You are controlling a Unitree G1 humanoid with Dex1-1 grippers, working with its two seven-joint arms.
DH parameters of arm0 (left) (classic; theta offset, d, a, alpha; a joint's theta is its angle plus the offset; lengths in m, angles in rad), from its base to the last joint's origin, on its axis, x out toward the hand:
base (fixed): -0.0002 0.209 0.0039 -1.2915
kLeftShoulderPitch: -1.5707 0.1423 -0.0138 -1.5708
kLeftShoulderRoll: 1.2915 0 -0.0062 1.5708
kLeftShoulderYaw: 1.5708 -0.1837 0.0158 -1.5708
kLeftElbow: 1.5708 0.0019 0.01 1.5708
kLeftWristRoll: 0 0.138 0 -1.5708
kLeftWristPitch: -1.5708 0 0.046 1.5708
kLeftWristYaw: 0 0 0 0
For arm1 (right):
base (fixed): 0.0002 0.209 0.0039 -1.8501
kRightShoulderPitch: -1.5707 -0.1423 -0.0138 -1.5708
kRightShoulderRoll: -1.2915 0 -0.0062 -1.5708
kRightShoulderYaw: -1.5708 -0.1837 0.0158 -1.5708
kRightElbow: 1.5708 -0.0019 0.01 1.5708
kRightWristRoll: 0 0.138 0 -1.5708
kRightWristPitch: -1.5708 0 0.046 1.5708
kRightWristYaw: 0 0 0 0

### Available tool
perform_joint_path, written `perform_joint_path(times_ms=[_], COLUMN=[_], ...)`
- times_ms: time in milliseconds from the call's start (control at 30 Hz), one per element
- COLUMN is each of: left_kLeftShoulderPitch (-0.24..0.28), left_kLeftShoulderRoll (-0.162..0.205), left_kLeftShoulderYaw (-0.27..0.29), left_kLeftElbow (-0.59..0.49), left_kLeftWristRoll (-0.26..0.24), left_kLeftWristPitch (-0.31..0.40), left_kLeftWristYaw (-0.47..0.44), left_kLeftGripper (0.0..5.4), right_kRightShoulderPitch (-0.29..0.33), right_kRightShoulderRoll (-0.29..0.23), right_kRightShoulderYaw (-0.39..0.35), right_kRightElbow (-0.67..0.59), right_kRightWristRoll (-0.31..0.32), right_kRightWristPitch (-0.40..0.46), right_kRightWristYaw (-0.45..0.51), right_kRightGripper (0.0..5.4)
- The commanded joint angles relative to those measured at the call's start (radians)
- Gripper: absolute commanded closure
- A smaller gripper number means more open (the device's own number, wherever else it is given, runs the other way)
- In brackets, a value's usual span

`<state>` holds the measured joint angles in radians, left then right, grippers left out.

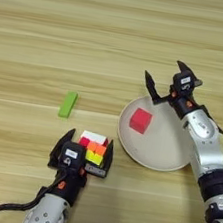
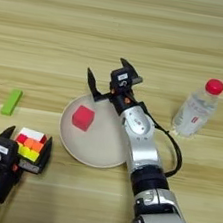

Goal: Move the objects on the table

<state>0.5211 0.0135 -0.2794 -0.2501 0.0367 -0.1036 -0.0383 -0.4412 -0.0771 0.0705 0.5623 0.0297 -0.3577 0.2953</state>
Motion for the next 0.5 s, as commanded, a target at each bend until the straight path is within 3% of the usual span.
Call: perform_joint_path(times_ms=[33, 500], left_kLeftShoulderPitch=[-0.015, -0.045], left_kLeftShoulderRoll=[-0.005, -0.014], left_kLeftShoulderYaw=[0.012, 0.03], left_kLeftElbow=[0.051, 0.107], left_kLeftWristRoll=[0.007, 0.0], left_kLeftWristPitch=[-0.014, -0.048], left_kLeftWristYaw=[0.011, 0.015], left_kLeftGripper=[0.0, 1.33], right_kRightShoulderPitch=[-0.02, -0.026], right_kRightShoulderRoll=[0.004, 0.004], right_kRightShoulderYaw=[-0.008, -0.009], right_kRightElbow=[0.012, 0.022], right_kRightWristRoll=[0.006, 0.008], right_kRightWristPitch=[0.001, 0.003], right_kRightWristYaw=[0.008, 0.007], right_kRightGripper=[0.02, 0.0])
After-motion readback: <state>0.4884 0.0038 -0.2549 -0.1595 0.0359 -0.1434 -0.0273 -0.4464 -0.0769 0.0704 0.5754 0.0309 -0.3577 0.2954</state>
